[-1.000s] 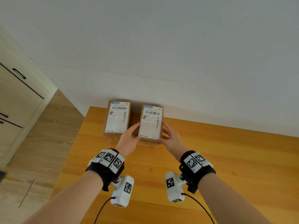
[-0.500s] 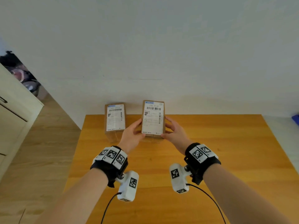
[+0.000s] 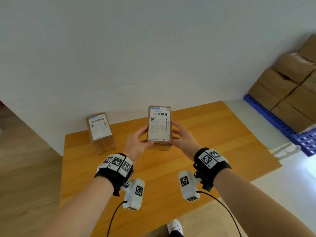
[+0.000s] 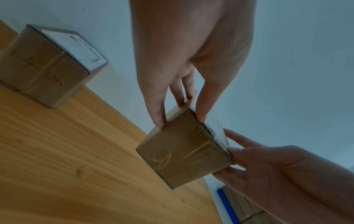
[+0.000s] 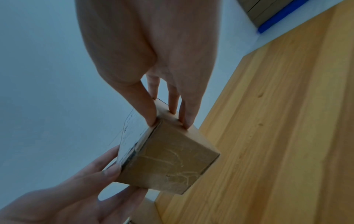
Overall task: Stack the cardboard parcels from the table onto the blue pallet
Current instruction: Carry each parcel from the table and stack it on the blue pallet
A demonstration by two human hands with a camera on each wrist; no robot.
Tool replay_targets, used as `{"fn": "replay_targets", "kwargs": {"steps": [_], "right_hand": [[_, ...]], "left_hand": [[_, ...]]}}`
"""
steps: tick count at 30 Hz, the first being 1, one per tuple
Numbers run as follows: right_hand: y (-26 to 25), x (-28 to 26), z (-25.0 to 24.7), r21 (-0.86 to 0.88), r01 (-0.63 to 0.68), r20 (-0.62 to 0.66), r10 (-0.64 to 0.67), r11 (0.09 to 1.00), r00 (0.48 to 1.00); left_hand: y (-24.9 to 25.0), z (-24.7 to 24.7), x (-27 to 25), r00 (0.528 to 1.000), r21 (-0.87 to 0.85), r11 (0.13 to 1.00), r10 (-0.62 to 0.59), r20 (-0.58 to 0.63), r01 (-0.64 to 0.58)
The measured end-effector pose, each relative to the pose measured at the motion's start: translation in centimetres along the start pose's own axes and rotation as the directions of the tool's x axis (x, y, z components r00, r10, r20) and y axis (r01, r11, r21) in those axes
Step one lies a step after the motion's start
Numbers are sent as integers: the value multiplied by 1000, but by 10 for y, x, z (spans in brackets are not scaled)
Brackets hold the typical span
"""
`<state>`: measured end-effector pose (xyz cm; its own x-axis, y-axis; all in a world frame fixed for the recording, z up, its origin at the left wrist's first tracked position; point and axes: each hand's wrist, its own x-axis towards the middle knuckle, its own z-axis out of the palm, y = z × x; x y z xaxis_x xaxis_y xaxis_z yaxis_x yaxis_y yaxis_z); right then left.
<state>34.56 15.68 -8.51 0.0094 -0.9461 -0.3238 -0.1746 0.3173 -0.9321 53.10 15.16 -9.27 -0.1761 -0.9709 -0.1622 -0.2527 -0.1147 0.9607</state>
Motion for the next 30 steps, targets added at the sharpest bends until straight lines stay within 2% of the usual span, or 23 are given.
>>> {"fn": "replay_targets", "kwargs": {"steps": [7, 15, 21, 30], "right_hand": [[14, -44, -44, 54, -16, -149, 24, 998, 989], [30, -98, -123, 106, 26, -320, 9, 994, 947], [51, -146, -196, 151, 28, -441, 42, 988, 896], [83, -226, -336, 188, 122, -485, -16, 975, 875]], "left_hand": [[14, 50, 0, 991, -3, 1000, 18, 133, -18], [46, 143, -4, 964, -26, 996, 87, 251, -83], [80, 226, -22, 921, 0, 988, 144, 361, -154], [130, 375, -64, 898, -33, 979, 199, 391, -202]]}}
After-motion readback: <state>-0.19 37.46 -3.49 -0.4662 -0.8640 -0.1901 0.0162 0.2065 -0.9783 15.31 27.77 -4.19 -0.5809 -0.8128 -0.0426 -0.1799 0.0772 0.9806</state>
